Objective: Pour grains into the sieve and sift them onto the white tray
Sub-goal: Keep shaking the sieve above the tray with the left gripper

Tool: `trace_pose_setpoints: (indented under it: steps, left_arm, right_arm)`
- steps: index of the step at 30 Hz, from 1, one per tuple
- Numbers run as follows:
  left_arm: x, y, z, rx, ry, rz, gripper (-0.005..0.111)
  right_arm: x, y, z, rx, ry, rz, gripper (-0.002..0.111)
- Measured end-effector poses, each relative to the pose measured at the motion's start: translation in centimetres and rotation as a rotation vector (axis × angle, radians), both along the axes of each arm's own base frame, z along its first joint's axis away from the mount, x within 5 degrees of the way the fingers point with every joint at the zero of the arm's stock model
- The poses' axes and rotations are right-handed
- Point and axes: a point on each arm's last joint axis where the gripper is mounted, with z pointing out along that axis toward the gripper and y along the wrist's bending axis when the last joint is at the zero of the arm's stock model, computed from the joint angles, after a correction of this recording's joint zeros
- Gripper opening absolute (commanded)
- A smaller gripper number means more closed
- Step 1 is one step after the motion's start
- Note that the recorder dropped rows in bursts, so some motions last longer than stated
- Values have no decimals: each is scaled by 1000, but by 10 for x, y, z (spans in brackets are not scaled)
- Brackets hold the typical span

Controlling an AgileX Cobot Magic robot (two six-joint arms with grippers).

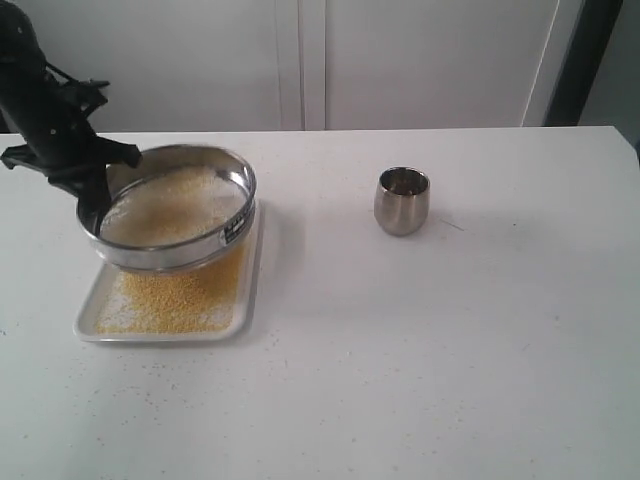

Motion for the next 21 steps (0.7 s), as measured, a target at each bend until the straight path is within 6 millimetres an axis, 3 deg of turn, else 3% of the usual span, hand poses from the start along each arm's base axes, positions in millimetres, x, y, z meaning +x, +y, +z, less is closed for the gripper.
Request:
trace_pose_setpoints:
  steps: [2, 4, 8, 11, 15, 18, 21]
  left_arm:
    - [-10, 0, 0, 11, 45, -23, 0]
    - [-18, -5, 14, 31, -21, -42, 0]
    - [-8, -13, 41, 53, -238, 2, 0]
    - [3, -14, 24, 71, -176, 20, 0]
    - [-16, -14, -3, 87, 39, -55, 0]
    - [-29, -19, 10, 44, -53, -68, 0]
    - [-20, -20, 24, 68, -230, -17, 0]
  right_arm:
    - [0, 0, 0, 0, 0, 0, 0]
    - [0, 0, 0, 0, 0, 0, 0]
    - [0, 0, 0, 0, 0, 0, 0]
    - [0, 0, 0, 0, 0, 0, 0]
    - [0, 0, 0, 0, 0, 0, 0]
    - [0, 0, 0, 0, 0, 0, 0]
    - [0, 0, 0, 0, 0, 0, 0]
